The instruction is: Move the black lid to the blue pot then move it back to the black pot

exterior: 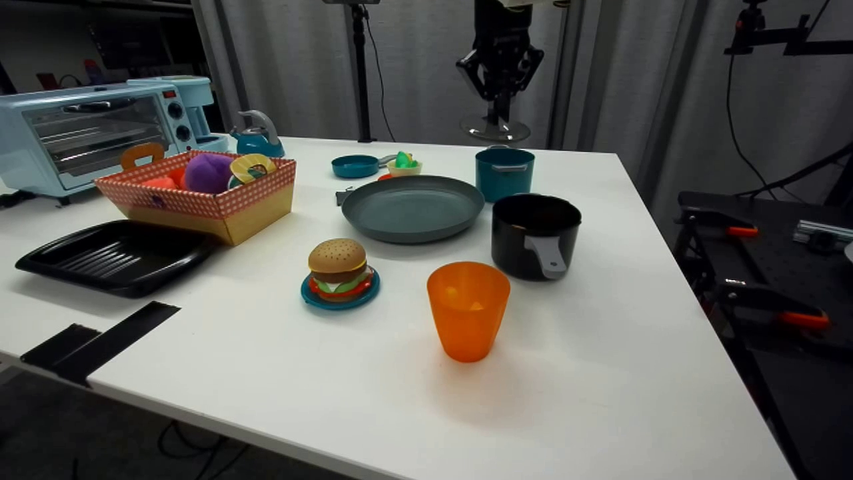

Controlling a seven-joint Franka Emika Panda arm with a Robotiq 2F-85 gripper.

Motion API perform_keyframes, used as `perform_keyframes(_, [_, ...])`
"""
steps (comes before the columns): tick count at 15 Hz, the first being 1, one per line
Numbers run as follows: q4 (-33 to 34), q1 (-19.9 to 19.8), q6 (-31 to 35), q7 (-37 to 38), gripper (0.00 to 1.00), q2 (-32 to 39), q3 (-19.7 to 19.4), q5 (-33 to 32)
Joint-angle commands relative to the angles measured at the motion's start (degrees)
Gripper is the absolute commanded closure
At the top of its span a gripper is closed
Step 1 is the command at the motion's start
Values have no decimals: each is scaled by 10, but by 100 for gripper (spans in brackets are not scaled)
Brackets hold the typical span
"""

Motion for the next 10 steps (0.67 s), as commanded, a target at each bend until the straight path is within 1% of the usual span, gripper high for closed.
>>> perform_keyframes(1, [-35, 5, -8, 24, 96, -40, 19, 0])
perform_keyframes(6, [-40, 14, -13, 34, 96, -45, 51, 5])
perform_keyframes(10, [-47, 23, -6, 45, 96, -41, 68, 12])
